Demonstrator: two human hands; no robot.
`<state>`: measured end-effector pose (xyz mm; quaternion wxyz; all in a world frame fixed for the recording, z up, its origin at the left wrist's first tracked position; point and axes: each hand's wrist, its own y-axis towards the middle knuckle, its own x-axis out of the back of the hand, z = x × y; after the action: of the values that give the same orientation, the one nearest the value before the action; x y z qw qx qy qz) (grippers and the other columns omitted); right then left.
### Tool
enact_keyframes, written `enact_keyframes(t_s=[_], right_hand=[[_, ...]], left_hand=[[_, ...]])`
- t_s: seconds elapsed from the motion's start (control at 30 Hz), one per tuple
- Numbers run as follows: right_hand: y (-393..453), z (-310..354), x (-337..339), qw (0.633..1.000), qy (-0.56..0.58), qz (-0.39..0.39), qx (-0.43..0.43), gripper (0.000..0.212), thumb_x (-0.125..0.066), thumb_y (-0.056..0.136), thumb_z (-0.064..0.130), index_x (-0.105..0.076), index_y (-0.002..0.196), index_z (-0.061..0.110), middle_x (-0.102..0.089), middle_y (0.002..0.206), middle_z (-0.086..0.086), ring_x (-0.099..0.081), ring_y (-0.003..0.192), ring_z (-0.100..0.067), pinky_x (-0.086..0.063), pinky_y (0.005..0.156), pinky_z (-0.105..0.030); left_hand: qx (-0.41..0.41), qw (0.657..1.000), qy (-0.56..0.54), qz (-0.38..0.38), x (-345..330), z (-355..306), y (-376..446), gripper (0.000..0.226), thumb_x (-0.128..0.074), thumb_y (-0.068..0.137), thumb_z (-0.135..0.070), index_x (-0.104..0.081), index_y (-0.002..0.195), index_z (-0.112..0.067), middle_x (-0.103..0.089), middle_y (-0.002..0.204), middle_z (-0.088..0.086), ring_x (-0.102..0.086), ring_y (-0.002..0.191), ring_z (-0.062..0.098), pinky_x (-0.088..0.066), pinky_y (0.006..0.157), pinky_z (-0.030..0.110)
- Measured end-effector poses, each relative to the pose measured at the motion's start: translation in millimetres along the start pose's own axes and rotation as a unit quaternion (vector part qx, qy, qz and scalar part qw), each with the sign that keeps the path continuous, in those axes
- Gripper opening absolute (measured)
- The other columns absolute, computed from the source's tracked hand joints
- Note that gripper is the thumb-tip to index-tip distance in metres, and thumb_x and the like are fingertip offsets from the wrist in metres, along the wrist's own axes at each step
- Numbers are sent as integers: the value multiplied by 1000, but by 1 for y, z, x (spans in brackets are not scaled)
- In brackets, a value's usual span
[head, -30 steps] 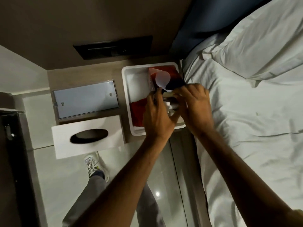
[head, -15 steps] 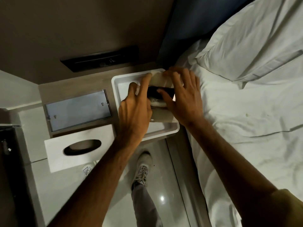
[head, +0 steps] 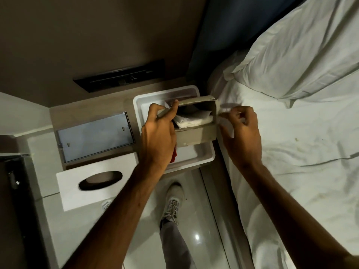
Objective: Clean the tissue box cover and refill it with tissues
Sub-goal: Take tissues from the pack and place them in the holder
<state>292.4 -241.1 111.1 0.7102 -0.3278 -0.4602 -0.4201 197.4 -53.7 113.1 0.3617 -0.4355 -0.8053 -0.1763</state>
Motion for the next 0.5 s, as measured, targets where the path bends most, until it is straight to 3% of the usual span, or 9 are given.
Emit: enact_keyframes(t_s=[0.07,0.17,0.23,0.3,0.37,0.43,0.5], right_hand=[[-6,9,0,999,-8,-35,25,33,-67,96,23,-67,127,11,-56,131,-15,-56,116,-30,-61,80,-43],[-12,30,-2,986,-25,-75,146,29,-64,97,18,-67,123,4,-63,119,-17,-61,103,-28,-59,75,-40],[-10,42,-7,981,-39,28,189,45,-56,101,35,-59,137,9,-58,138,-15,-58,122,-29,-58,95,-42],[-1,49,-11,970,-62,177,155,74,-33,102,60,-32,159,12,-33,165,-12,-31,153,-29,-32,123,-42],[12,49,-16,952,-107,255,135,89,-15,97,70,-8,164,13,-10,172,-9,-5,160,-24,-5,131,-40],[20,45,-19,935,-163,276,154,94,-7,93,74,-7,164,13,-14,171,-11,-5,160,-25,-1,131,-43],[25,43,-19,922,-194,283,180,97,-5,89,77,-21,162,15,-30,167,-11,-14,159,-26,-5,131,-45]], left_hand=[[6,1000,-6,-3,0,-1,0,42,-52,99,-7,-58,138,-20,-56,129,12,-68,80,23,-63,82,37],[-1,1000,-17,-10,-4,-3,-1,40,-53,98,-10,-60,137,-17,-57,127,14,-69,85,25,-58,89,30],[-6,1000,-26,-5,-7,-6,-3,39,-50,98,-17,-61,136,-15,-58,125,14,-69,89,23,-52,90,23],[1,1000,-23,-3,-10,-7,-7,40,-53,97,-18,-60,137,-15,-59,126,14,-68,91,23,-46,89,20],[7,1000,-18,-2,-12,-7,-10,43,-59,95,-11,-60,137,-16,-59,126,14,-68,92,25,-44,89,21],[-1,1000,-13,-5,-14,-7,-15,45,-61,94,-8,-59,138,-17,-60,125,15,-69,89,25,-50,89,26],[-6,1000,-15,-6,-15,-4,-19,49,-59,94,-6,-56,141,-18,-60,124,14,-69,91,25,-60,88,34]])
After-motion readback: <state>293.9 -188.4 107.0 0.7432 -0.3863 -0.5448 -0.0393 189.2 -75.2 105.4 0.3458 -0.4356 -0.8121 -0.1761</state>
